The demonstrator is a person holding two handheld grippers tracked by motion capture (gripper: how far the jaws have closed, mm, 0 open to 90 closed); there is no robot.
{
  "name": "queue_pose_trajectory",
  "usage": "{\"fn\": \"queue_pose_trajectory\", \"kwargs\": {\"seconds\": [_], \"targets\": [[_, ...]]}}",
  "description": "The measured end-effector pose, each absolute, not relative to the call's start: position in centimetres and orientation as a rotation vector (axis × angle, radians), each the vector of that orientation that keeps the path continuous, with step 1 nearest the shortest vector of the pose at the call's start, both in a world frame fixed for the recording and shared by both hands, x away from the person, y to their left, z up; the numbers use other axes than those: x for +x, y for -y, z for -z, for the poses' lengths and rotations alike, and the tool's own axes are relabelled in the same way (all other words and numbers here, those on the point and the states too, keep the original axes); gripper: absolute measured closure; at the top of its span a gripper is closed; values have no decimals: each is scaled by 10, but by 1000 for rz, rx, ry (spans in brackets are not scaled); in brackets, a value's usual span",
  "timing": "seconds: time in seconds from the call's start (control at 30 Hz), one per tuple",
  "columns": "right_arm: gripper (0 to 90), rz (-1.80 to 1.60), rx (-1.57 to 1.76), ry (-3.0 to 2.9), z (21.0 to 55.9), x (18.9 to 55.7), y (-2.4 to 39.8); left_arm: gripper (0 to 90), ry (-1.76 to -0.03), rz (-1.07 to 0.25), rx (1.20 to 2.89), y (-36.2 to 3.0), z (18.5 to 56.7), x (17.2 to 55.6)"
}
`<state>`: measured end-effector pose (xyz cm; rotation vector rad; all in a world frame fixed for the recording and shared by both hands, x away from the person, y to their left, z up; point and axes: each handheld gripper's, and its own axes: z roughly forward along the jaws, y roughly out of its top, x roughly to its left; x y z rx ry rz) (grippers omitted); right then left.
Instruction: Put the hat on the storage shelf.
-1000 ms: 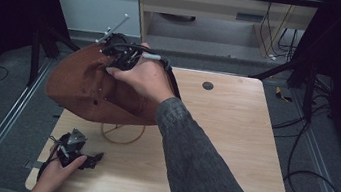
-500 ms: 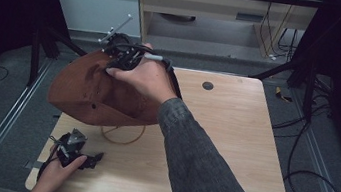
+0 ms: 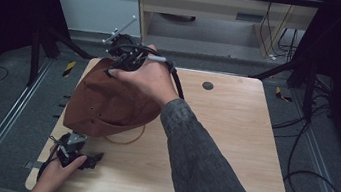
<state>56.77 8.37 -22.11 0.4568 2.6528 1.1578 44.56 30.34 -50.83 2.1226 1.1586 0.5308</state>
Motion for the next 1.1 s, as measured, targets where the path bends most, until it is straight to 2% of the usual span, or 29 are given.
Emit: {"fn": "queue_pose_trajectory", "kwargs": {"seconds": [1.07, 1.1], "targets": [[625, -1197, 517, -2604, 218, 563, -44, 0, -1138, -527, 2132, -303, 508, 440], [624, -1201, 518, -2602, 218, 563, -43, 0, -1204, -547, 2093, -300, 508, 436]]}}
